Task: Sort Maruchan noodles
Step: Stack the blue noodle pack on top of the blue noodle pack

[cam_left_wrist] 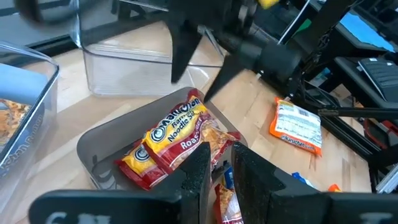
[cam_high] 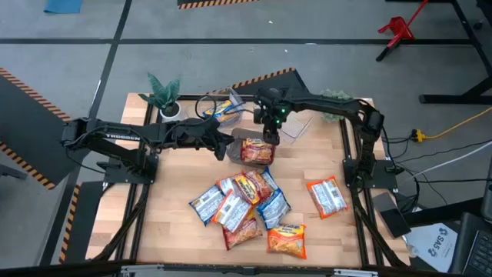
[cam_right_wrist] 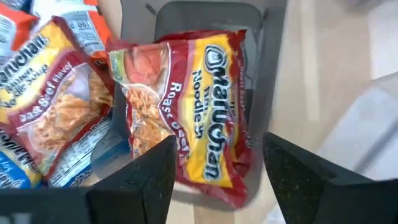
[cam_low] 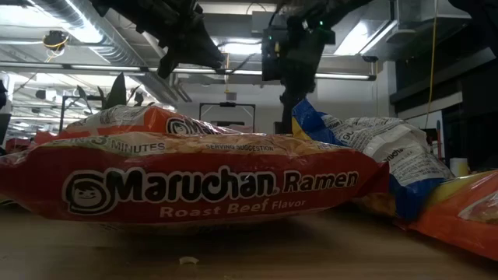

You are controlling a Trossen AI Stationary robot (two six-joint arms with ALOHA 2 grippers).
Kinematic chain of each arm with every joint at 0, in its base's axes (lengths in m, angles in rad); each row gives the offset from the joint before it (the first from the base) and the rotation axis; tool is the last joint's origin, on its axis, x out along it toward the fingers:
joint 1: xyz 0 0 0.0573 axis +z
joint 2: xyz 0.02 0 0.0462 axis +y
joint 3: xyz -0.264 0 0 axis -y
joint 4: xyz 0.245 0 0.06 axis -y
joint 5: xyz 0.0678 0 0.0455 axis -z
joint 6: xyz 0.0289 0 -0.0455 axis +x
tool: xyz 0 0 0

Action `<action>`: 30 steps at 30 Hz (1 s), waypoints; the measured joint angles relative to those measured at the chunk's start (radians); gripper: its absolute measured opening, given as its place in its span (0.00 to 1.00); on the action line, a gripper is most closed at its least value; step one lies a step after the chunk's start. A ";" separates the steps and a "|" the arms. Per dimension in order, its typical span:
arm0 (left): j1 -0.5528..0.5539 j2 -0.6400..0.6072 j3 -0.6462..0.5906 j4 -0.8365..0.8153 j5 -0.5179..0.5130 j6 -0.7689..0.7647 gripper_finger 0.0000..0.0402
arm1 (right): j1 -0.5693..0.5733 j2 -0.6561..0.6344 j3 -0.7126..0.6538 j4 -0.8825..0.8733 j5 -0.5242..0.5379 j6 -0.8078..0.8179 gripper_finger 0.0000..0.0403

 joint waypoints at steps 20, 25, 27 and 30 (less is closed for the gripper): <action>-0.049 0.000 0.000 -0.061 0.111 0.010 0.14 | 0.280 -0.211 -0.244 -0.122 -0.263 0.041 0.54; -0.049 0.000 0.000 -0.061 0.112 0.010 0.14 | 0.334 -0.216 -0.440 0.077 -0.286 0.102 0.58; -0.049 0.000 0.000 -0.061 0.112 0.009 0.14 | 0.340 -0.216 -0.498 0.170 -0.346 0.155 0.64; -0.049 0.000 0.000 -0.061 0.112 0.009 0.14 | 0.343 -0.216 -0.563 0.250 -0.389 0.251 0.72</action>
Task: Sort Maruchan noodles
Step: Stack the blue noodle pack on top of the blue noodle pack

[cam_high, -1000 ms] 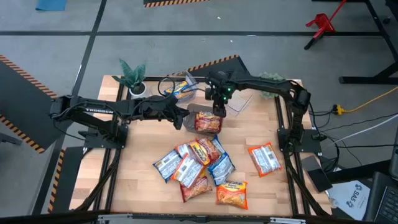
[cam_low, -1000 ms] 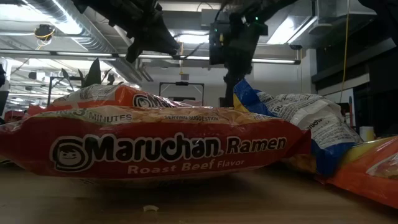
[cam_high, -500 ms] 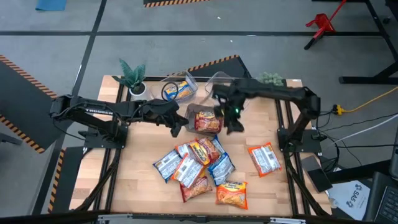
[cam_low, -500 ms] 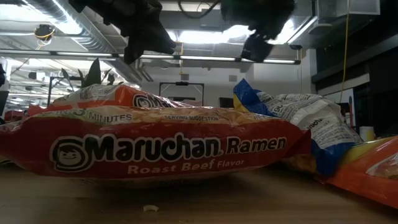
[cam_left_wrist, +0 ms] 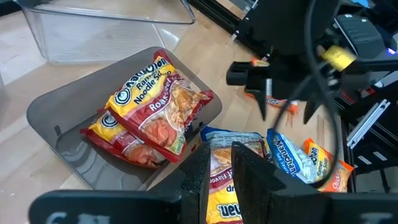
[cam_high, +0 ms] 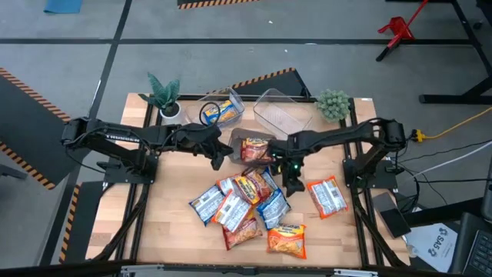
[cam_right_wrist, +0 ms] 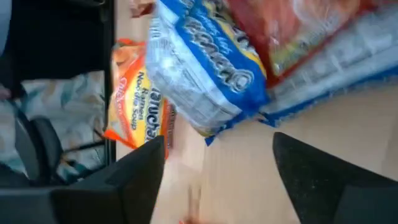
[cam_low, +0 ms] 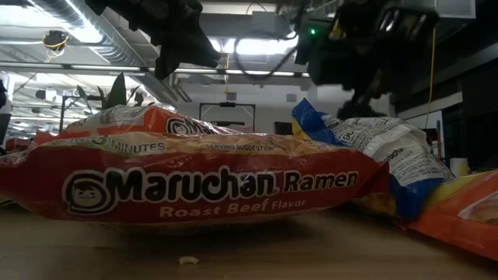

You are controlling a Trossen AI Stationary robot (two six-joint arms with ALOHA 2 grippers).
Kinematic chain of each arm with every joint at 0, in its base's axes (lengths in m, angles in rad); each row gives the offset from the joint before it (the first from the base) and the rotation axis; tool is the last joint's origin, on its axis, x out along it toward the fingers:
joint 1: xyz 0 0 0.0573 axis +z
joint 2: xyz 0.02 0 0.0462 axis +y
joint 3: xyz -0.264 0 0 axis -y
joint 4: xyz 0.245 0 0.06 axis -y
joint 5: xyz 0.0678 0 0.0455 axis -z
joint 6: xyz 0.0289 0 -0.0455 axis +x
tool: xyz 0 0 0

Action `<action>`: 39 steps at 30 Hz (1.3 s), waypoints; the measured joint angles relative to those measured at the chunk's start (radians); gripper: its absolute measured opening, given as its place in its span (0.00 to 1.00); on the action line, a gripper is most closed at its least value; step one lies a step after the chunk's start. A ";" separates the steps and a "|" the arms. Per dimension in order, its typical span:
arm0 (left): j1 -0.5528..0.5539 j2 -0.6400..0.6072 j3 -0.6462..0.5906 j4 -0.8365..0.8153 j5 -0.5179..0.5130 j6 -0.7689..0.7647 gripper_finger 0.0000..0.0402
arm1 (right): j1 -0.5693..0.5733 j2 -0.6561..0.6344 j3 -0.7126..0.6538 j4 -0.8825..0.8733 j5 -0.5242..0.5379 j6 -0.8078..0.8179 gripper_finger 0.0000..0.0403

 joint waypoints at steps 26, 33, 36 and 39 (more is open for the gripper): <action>0.001 0.000 0.000 0.000 -0.012 0.024 0.14 | 0.038 -0.098 -0.215 0.174 0.048 0.285 0.82; 0.000 0.000 0.000 0.001 -0.012 0.024 0.14 | 0.123 -0.139 -0.269 0.400 0.118 0.447 0.82; 0.000 0.000 0.000 0.004 -0.018 0.025 0.14 | 0.157 -0.168 -0.334 0.525 0.132 0.547 0.82; 0.000 0.000 0.000 0.006 -0.040 0.026 0.14 | 0.176 -0.199 -0.406 0.654 0.177 0.635 0.82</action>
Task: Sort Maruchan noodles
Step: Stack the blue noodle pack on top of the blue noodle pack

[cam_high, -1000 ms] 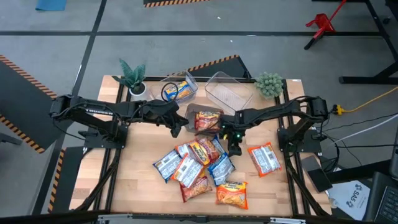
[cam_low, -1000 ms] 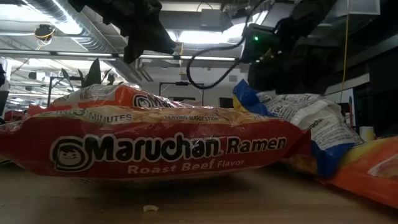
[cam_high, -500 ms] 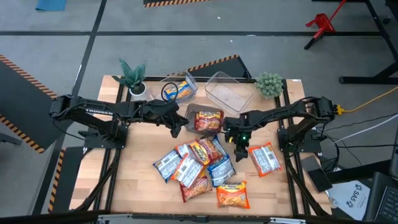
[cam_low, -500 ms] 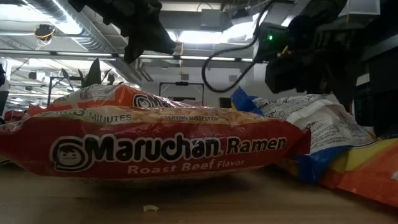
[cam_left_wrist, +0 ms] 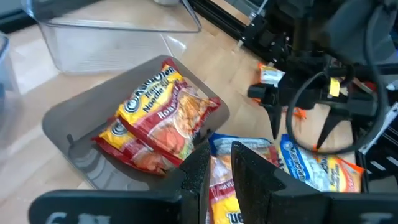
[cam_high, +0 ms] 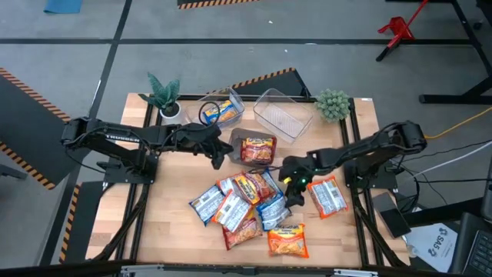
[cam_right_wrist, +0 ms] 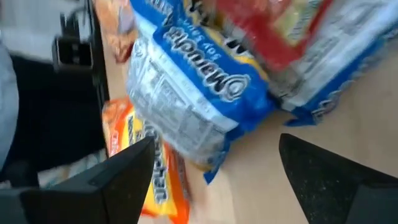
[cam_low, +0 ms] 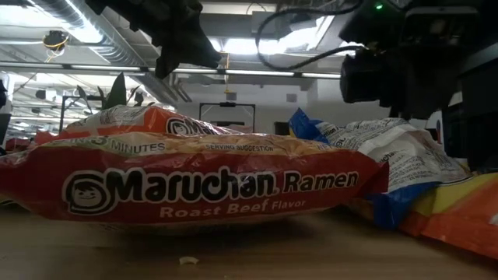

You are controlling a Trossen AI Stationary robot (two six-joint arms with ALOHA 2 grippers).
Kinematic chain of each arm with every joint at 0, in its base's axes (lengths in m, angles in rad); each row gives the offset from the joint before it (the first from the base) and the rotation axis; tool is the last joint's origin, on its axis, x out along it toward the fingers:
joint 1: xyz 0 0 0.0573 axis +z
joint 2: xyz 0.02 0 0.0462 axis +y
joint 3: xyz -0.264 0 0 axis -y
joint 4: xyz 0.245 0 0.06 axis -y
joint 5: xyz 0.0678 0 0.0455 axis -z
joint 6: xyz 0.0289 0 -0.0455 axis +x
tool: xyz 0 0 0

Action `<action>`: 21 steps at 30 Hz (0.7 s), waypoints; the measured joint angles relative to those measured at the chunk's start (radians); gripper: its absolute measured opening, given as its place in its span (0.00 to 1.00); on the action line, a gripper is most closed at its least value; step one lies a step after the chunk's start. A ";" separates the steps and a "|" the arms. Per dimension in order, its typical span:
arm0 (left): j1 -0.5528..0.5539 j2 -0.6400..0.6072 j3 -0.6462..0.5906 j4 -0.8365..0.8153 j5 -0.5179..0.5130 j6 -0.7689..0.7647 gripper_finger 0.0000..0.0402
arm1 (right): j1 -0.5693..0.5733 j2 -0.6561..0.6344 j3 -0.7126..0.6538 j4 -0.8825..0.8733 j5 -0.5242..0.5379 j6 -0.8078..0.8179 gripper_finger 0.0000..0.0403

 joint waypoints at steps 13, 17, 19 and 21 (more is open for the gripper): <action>0.000 0.000 0.000 0.003 -0.020 -0.017 0.14 | 0.003 -0.012 -0.101 0.156 0.070 0.085 0.82; 0.000 0.000 0.000 0.003 -0.026 -0.025 0.14 | 0.003 -0.012 -0.101 0.157 0.092 0.069 0.82; 0.000 0.000 0.000 0.003 -0.032 -0.027 0.14 | 0.003 -0.012 -0.101 0.157 0.092 0.046 0.82; 0.000 0.000 0.000 0.003 -0.038 -0.029 0.14 | 0.003 -0.012 -0.101 0.157 0.089 0.041 0.82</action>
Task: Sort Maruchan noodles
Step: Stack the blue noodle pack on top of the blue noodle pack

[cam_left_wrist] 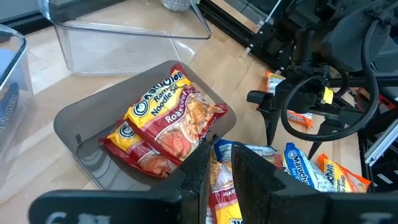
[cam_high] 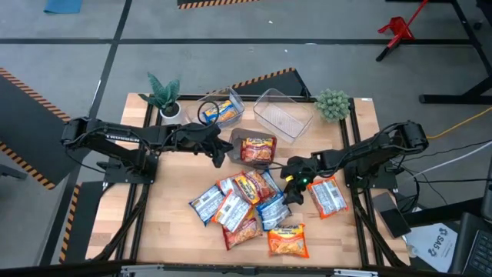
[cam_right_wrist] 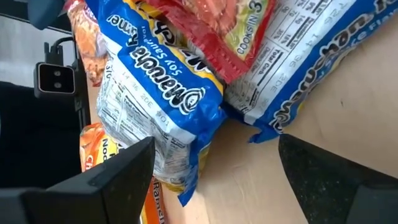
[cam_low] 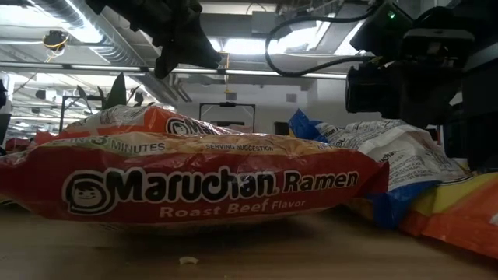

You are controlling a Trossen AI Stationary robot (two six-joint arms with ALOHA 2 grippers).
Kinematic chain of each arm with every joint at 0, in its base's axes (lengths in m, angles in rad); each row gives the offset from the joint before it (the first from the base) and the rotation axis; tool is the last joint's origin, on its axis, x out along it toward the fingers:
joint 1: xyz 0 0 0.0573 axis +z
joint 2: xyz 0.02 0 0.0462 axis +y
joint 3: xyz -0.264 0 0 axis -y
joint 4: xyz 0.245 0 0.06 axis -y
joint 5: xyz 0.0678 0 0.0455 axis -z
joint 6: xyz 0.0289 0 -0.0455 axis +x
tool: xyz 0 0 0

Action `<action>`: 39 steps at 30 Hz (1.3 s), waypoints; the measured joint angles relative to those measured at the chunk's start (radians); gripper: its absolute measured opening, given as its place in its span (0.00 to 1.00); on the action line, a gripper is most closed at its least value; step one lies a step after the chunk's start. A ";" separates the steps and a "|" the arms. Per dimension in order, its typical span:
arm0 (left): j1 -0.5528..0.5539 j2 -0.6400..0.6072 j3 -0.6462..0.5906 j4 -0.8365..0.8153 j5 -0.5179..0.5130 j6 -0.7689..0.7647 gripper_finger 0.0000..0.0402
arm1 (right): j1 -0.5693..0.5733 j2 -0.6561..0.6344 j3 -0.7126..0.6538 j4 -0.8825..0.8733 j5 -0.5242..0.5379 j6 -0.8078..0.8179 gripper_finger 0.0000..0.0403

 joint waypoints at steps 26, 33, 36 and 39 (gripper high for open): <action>0.001 0.000 0.000 -0.002 -0.011 -0.008 0.14 | 0.018 0.195 0.000 0.291 -0.253 -0.101 0.81; 0.001 0.000 0.000 -0.001 -0.011 -0.009 0.14 | 0.017 0.277 0.003 0.431 -0.307 -0.103 0.81; 0.001 0.000 0.000 -0.001 -0.012 -0.009 0.14 | 0.017 0.284 0.011 0.431 -0.308 -0.105 0.78; 0.001 0.000 0.000 -0.001 -0.012 -0.010 0.14 | 0.017 0.286 0.017 0.426 -0.307 -0.131 0.69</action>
